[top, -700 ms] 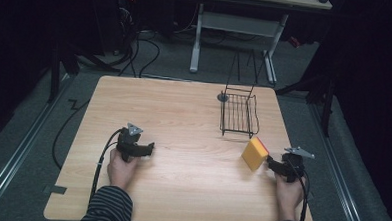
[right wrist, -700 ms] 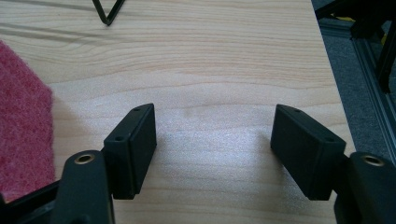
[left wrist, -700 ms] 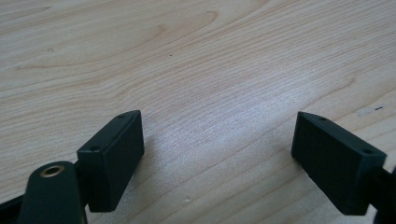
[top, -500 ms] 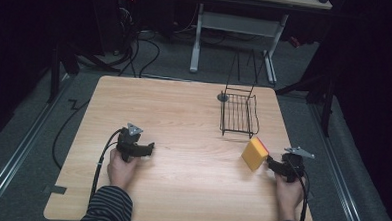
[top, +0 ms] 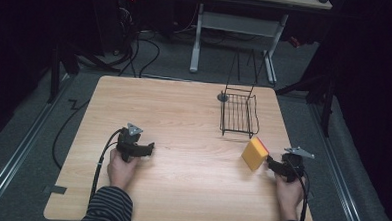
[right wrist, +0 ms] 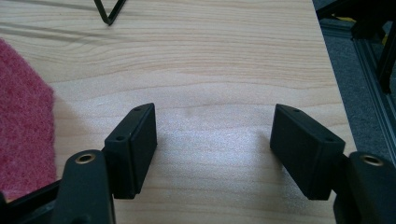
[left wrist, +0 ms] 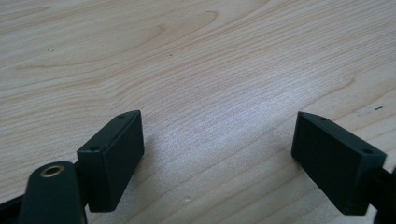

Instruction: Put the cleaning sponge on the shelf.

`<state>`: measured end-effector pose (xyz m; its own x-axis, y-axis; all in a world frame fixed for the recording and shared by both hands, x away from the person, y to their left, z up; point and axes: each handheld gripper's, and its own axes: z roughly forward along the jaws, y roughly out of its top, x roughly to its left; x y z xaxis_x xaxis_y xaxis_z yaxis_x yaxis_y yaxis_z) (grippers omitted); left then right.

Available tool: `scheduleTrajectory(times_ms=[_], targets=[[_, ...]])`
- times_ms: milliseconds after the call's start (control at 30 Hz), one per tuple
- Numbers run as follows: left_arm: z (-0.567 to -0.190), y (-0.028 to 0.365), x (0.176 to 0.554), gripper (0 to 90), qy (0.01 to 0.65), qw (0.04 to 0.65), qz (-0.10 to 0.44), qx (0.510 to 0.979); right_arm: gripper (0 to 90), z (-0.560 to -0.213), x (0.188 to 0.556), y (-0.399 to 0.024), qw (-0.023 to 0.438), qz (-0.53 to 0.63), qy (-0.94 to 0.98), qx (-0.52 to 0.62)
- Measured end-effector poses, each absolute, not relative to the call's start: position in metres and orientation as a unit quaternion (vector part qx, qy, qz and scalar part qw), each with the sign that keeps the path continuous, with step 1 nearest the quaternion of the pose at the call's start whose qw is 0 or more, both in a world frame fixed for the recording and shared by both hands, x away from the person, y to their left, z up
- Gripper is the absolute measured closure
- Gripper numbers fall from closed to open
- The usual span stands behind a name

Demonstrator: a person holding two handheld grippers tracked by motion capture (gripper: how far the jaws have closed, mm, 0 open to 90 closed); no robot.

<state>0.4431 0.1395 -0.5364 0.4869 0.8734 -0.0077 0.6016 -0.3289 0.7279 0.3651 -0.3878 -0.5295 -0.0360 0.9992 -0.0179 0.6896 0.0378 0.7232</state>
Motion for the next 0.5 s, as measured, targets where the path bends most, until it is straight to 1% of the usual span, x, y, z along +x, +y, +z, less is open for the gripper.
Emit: scheduleTrajectory(times_ms=[100,200,333,400,500], targets=[[-0.5364,0.1395,0.4432,17.6,0.466,0.344,0.198,0.791,31.4,-0.5297,0.3655,-0.3882,0.280,0.279,0.666,0.633],[-0.5364,0.1396,0.4431,17.6,0.466,0.344,0.198,0.791,28.6,-0.5296,0.3658,-0.3878,0.275,0.280,0.669,0.631],[-0.5365,0.1395,0.4431,17.6,0.467,0.344,0.197,0.791,28.3,-0.5294,0.3659,-0.3876,0.273,0.278,0.670,0.632],[-0.5364,0.1395,0.4431,17.6,0.467,0.344,0.197,0.791,29.0,-0.5295,0.3658,-0.3876,0.274,0.280,0.669,0.632],[-0.5365,0.1395,0.4431,17.6,0.467,0.344,0.197,0.791,32.6,-0.5277,0.3648,-0.3892,0.272,0.274,0.666,0.638]])
